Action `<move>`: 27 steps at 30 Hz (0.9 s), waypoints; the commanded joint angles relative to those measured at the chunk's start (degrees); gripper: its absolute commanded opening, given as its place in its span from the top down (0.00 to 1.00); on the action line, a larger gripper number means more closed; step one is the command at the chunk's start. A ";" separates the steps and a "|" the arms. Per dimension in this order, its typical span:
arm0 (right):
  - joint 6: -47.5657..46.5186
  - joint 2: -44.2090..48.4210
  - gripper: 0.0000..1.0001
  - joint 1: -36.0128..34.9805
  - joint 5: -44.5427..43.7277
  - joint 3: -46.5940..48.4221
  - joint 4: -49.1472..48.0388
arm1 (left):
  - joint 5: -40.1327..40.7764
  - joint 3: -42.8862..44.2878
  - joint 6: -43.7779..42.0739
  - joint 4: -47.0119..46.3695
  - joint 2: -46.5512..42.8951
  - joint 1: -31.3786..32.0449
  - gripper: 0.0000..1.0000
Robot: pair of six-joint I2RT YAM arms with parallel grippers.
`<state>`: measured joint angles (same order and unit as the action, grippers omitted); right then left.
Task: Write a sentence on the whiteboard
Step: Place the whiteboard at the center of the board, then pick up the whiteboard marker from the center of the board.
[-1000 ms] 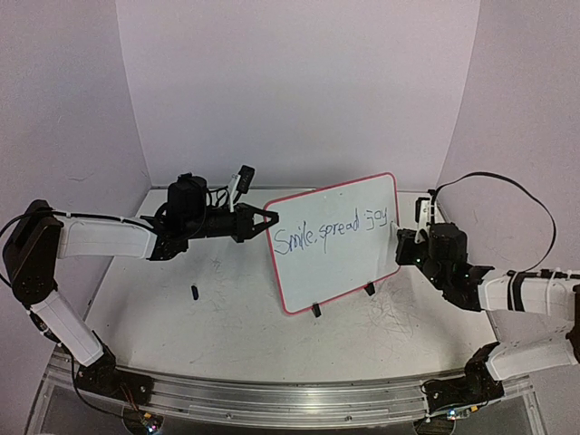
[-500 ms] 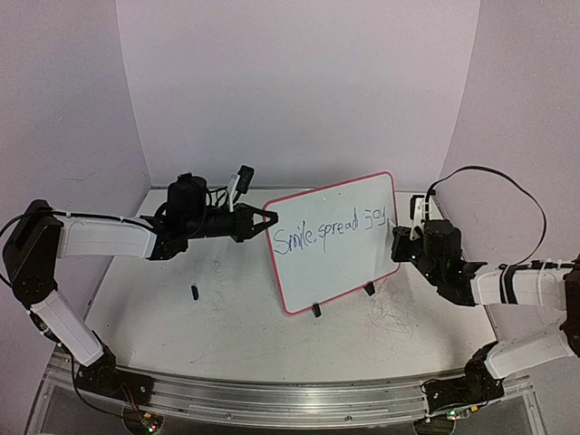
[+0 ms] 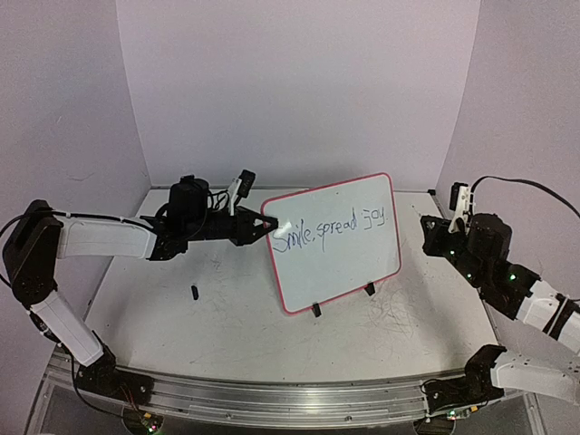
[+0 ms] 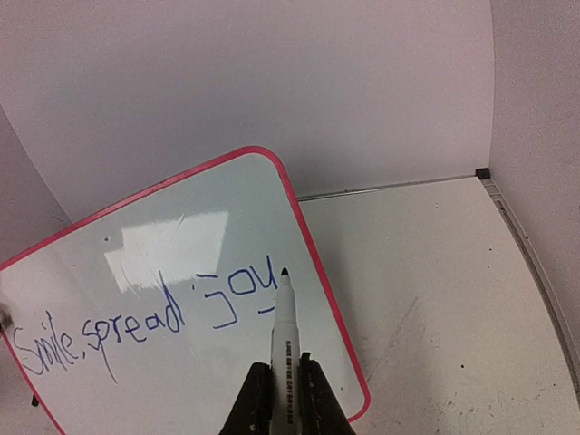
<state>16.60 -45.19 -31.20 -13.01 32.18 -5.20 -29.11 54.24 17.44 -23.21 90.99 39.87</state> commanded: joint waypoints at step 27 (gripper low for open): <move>2.82 -4.92 1.00 -10.73 17.41 0.23 -4.86 | 35.51 -11.42 24.10 53.32 -31.52 -2.37 0.16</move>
<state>21.72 -47.56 -36.87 6.90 31.35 -4.07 2.80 43.50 37.02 17.56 57.19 39.19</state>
